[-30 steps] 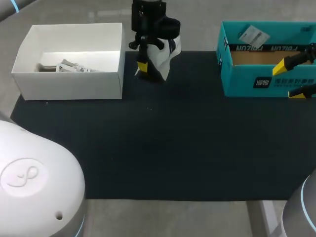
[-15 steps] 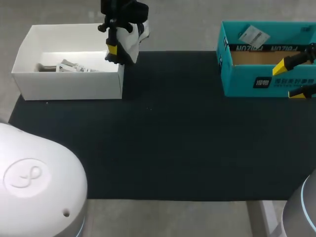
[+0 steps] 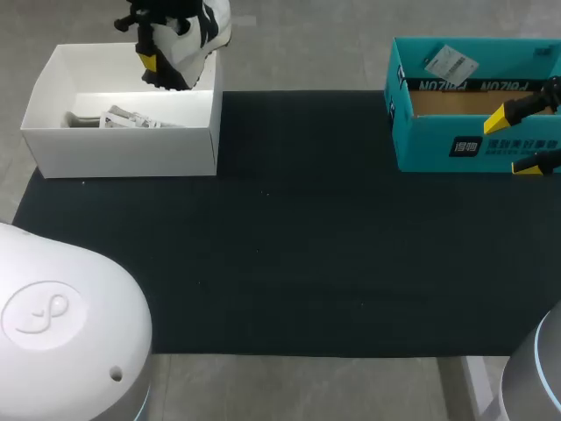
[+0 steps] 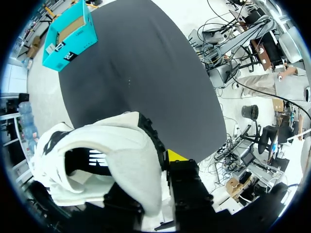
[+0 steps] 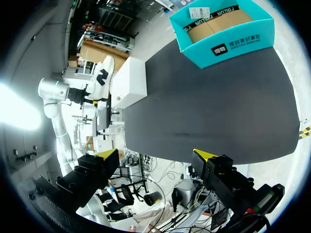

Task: Take the shoe out of the shoebox, open the shoe tongue, remove and reinsert the insole, then place the shoe into the shoebox

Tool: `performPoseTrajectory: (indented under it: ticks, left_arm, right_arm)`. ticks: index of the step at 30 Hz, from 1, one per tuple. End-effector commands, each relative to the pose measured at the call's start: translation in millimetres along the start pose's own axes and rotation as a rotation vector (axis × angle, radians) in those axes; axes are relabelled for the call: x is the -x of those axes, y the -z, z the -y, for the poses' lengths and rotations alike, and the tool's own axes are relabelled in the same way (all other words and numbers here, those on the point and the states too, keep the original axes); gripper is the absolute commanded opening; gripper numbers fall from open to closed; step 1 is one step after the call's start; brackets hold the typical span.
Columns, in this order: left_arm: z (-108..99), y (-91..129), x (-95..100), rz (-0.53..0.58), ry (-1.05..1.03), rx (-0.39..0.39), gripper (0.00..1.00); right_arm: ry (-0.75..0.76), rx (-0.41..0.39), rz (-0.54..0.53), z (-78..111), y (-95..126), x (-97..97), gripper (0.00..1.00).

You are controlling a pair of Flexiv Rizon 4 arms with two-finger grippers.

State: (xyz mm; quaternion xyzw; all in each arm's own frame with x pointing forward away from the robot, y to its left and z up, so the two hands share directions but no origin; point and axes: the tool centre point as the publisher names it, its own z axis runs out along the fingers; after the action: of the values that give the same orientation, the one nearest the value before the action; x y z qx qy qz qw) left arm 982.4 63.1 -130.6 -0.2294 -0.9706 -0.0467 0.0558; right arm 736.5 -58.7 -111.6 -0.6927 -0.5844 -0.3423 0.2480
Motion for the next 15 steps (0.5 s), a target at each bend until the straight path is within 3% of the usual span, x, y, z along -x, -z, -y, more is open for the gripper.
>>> performPoseTrajectory:
  ticks: [1,15]
  left_arm:
    - [-18.8,1.4,7.2,-0.042,-0.007,-0.036,0.0]
    - [-18.3,0.7,7.9,-0.052,0.003,-0.022,0.0]
  right_arm:
    - [-0.001,0.002,0.002,0.5,-0.6,0.4,1.0]
    - [-0.001,0.002,0.002,0.5,-0.6,0.4,1.0]
